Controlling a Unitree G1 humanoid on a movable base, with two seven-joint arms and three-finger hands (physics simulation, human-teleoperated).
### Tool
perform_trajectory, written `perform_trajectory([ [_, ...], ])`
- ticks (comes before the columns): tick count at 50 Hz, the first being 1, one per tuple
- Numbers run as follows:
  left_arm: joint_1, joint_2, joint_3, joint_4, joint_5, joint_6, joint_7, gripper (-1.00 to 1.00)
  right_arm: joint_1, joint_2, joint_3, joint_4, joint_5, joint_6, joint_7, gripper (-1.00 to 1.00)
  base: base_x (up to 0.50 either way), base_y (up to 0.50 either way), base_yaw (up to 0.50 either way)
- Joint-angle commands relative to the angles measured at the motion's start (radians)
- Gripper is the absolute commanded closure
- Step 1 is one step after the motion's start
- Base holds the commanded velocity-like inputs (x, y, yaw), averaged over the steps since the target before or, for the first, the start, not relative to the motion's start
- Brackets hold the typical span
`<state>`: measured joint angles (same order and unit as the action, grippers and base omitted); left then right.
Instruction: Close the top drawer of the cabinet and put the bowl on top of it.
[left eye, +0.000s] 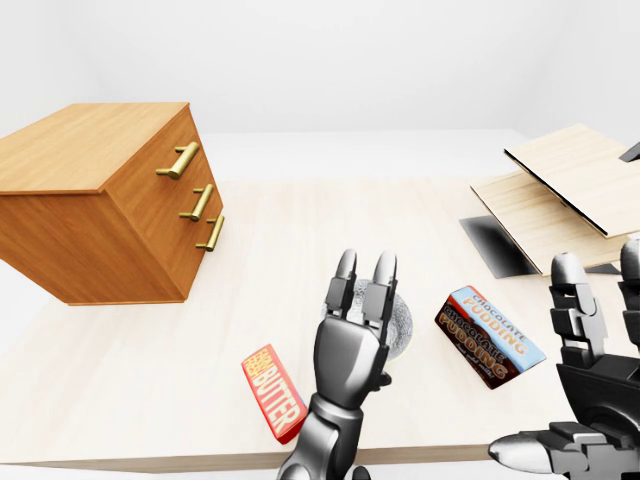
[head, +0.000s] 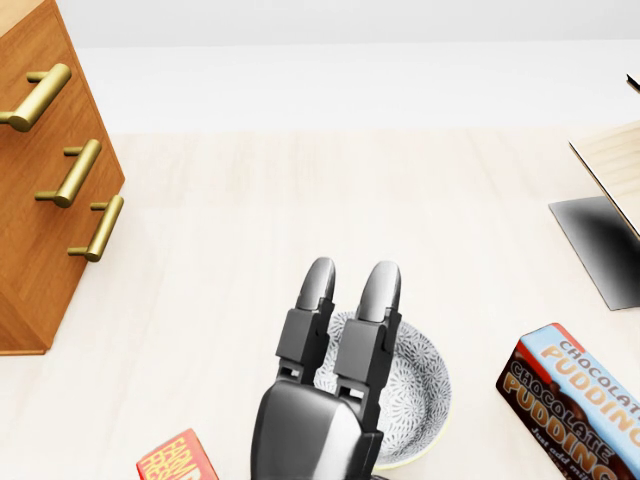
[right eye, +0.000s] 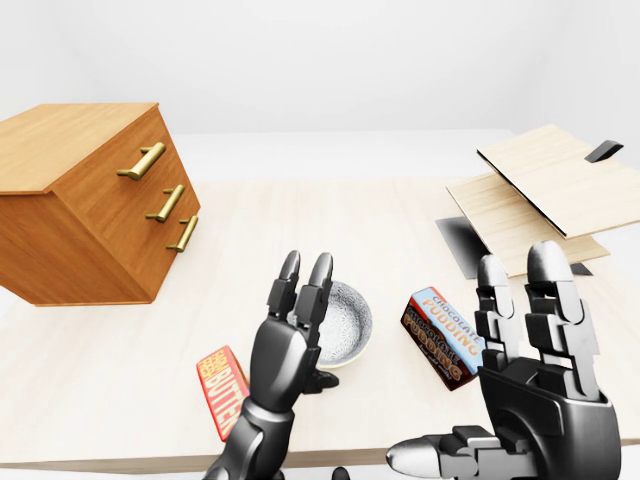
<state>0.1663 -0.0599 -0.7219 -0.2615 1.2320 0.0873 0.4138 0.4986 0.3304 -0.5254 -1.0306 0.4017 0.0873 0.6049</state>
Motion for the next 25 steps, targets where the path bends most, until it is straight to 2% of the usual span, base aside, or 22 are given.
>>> perform_trajectory([
  [1,-0.006,-0.013,0.022,0.049,0.021,0.000,0.001,-1.00,0.000,-0.001,-0.003,-0.001,0.005,0.000,0.000,-1.00,0.00,0.00,0.00],
  [13,-0.018,-0.023,0.040,0.110,0.043,0.000,0.015,-1.00,-0.003,-0.001,-0.005,0.002,0.003,0.000,-0.001,-1.00,0.00,0.00,0.00],
  [25,-0.024,-0.031,0.052,0.160,0.080,0.000,-0.001,-1.00,-0.009,-0.009,-0.016,0.003,0.018,0.000,-0.009,-1.00,0.00,0.00,0.00],
])
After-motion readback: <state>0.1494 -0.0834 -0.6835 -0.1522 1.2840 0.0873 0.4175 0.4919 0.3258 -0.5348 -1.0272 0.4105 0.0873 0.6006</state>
